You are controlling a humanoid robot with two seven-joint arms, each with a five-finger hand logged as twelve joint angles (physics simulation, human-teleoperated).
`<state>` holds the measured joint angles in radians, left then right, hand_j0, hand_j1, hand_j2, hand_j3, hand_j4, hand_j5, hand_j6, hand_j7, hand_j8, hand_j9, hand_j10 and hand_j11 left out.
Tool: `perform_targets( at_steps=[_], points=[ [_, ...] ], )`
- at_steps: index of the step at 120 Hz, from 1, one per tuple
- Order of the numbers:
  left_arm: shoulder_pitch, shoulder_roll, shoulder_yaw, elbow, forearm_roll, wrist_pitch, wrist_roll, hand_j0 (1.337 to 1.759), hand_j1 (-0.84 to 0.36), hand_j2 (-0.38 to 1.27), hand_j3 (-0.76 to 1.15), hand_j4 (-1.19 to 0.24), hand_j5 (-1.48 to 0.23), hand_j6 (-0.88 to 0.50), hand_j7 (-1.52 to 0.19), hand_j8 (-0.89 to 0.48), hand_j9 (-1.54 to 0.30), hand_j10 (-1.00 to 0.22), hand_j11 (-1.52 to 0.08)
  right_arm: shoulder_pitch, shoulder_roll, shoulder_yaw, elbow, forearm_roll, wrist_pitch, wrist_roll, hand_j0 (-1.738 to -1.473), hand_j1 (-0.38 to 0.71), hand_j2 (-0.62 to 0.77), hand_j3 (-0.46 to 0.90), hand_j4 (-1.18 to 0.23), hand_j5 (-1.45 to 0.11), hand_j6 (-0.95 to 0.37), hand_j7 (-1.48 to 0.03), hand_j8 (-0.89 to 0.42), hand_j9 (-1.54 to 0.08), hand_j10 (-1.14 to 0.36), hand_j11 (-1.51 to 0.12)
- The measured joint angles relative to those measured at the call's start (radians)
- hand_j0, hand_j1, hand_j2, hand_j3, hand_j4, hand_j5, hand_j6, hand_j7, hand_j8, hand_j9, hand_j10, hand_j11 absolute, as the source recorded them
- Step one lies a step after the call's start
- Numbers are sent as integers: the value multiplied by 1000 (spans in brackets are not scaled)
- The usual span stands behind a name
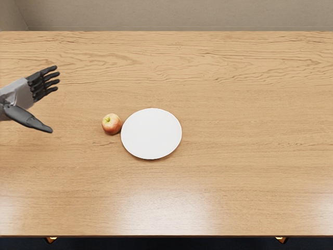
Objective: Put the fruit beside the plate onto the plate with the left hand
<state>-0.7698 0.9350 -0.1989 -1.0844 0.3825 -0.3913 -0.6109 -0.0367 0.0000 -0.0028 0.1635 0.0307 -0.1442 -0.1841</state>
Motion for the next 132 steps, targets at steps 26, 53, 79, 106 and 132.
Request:
perform_targets(
  at_steps=[26,53,79,106,132],
  points=[
    [-1,-49,4,72,20,4,0,1658,344,6,0,-8,-10,-9,-10,-9,-9,-8,-9,0,0,0,-8,1,-1,0,-1658,-349,0,0,0,0,-1,0,0,0,0,0],
    [-78,-129,10,35,393,123,0,1658,343,6,0,-10,-10,-11,-10,-10,-10,-9,-10,0,0,0,-14,1,-1,0,-1658,-349,0,0,0,0,-1,0,-1,0,0,0],
    [-117,-142,20,-53,477,153,0,1658,345,6,0,-10,-9,-11,-8,-10,-8,-9,-8,0,0,0,-15,2,-1,0,-1658,-349,0,0,0,0,-1,0,-1,0,0,0],
    [-135,-143,22,-144,591,306,8,1658,349,5,0,-6,-3,-7,-3,-7,-3,-5,-3,0,0,0,-15,2,-1,0,-1658,-349,0,0,0,0,-1,0,-1,0,0,0],
    [-272,-100,76,-270,848,453,309,1658,346,6,0,-9,-7,-11,-6,-10,-6,-8,-6,0,0,0,-15,2,-1,0,-1658,-349,0,0,0,0,-1,0,0,0,0,0]
  ],
)
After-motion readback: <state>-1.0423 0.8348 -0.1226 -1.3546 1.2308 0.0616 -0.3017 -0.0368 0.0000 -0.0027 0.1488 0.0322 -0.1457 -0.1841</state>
